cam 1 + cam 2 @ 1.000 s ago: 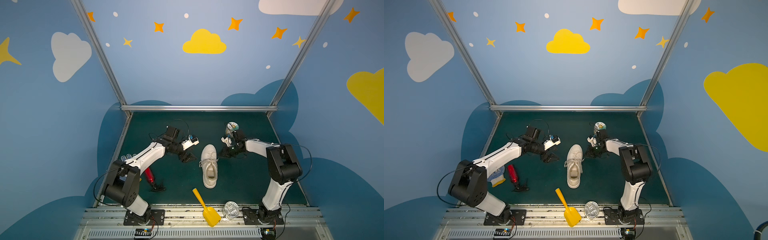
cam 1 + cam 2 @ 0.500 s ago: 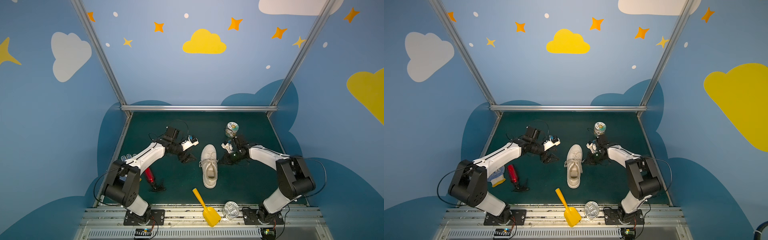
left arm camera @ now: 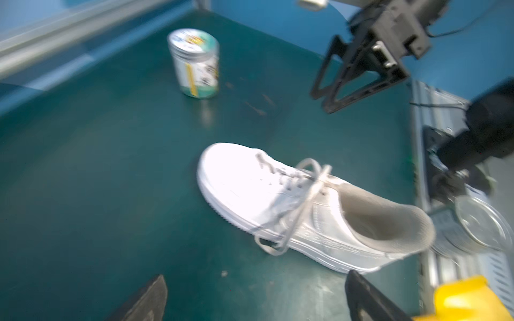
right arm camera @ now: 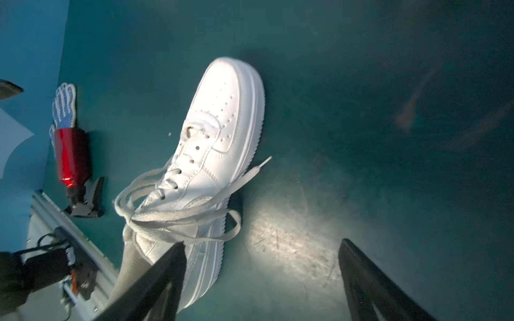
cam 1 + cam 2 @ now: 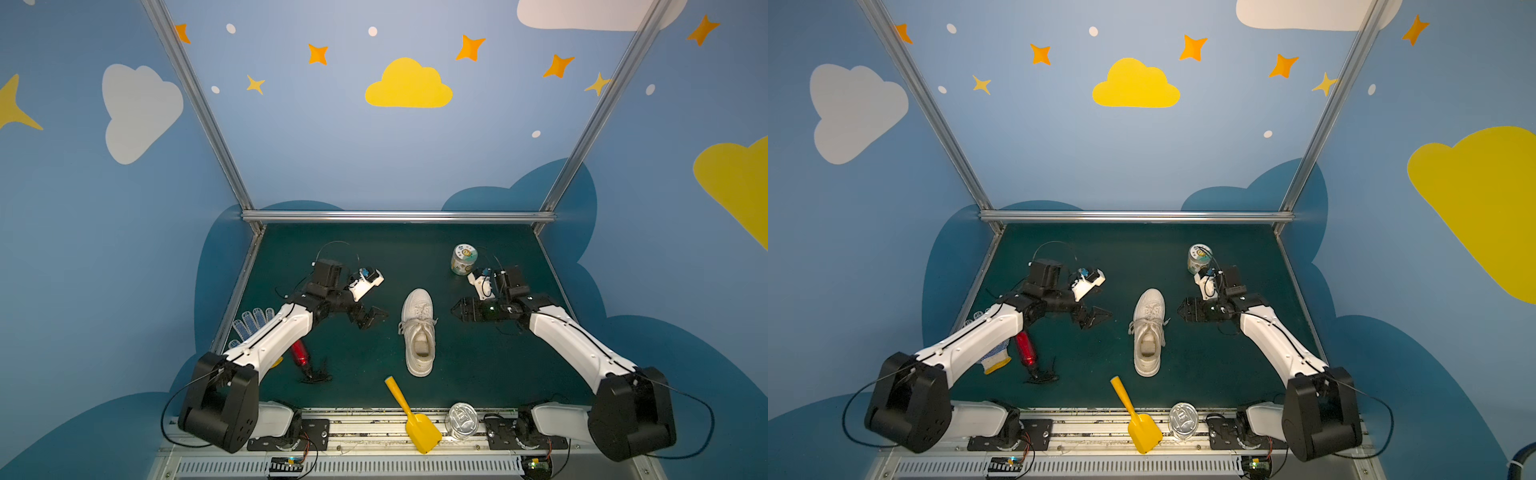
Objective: Tie the shoes
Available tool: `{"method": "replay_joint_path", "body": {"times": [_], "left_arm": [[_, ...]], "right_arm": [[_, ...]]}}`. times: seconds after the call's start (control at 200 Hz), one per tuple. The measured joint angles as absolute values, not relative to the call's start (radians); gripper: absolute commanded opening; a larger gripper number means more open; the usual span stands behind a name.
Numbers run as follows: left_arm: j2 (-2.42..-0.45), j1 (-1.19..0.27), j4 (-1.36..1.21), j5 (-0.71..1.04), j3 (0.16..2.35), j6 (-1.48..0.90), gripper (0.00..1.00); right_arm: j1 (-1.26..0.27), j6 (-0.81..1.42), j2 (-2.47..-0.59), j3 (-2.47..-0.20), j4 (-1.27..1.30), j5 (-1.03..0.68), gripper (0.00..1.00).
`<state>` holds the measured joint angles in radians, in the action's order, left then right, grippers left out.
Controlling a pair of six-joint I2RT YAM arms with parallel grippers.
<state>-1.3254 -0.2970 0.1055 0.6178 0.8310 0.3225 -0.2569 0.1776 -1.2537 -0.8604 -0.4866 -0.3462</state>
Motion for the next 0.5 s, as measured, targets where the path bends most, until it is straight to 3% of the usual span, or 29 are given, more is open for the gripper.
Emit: {"method": "replay_joint_path", "body": {"times": [0.105,0.345,0.501], "left_arm": [[-1.240,-0.245,-0.045,0.487,0.733,0.174,1.00],[-1.055,-0.216,-0.313,-0.030,0.482,0.024,1.00],[-1.045,-0.140,-0.400,-0.190,0.403,0.004,1.00]], "right_arm": [[-0.208,0.146,-1.174,-0.817,-0.411,-0.271,0.87],[-0.119,0.101,-1.096,-0.599,-0.145,-0.075,0.88],[-0.049,0.088,-1.142,-0.521,0.006,-0.015,0.88]]}}
